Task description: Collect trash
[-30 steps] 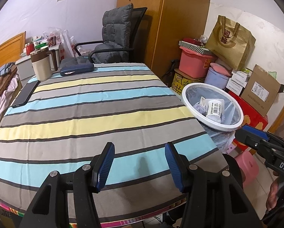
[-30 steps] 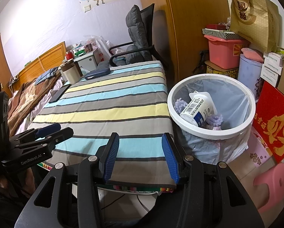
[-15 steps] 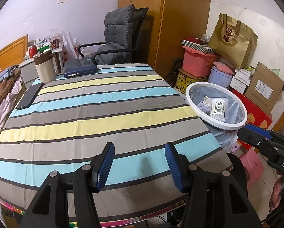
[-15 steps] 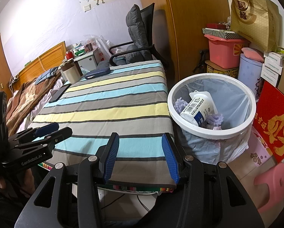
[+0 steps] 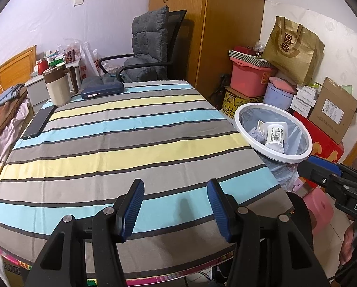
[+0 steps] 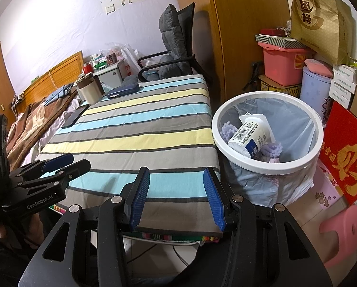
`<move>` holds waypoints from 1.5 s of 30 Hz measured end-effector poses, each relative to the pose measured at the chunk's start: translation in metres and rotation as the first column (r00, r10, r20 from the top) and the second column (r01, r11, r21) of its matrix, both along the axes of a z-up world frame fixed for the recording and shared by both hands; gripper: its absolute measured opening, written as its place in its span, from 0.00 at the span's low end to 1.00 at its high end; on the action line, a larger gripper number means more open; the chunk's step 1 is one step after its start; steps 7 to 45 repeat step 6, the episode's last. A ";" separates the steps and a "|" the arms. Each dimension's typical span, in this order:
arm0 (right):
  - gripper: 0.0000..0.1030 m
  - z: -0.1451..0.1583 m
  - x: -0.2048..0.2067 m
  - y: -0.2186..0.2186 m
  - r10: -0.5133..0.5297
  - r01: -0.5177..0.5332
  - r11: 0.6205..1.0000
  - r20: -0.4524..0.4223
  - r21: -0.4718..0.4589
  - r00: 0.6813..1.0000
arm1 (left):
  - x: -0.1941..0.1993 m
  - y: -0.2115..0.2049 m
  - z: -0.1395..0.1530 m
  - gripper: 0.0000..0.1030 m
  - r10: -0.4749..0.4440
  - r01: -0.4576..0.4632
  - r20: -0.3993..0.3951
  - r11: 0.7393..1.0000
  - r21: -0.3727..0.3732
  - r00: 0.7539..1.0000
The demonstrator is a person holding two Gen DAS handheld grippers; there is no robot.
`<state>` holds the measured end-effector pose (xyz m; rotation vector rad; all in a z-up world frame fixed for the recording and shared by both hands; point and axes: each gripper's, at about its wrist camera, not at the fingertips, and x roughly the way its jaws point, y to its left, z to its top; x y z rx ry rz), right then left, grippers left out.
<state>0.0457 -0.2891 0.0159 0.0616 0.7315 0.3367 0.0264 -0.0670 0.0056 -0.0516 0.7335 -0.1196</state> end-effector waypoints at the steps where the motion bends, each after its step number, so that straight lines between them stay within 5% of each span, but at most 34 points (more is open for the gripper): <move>1: 0.48 0.000 0.000 0.000 0.000 0.000 1.000 0.000 0.000 1.000 | 0.000 0.000 0.000 0.53 0.001 -0.001 0.001 1.000 -0.001 1.000; 45: 0.48 0.000 0.000 0.000 -0.001 0.001 1.000 0.000 0.000 1.000 | 0.001 0.000 -0.001 0.53 0.004 -0.004 0.000 1.000 0.000 1.000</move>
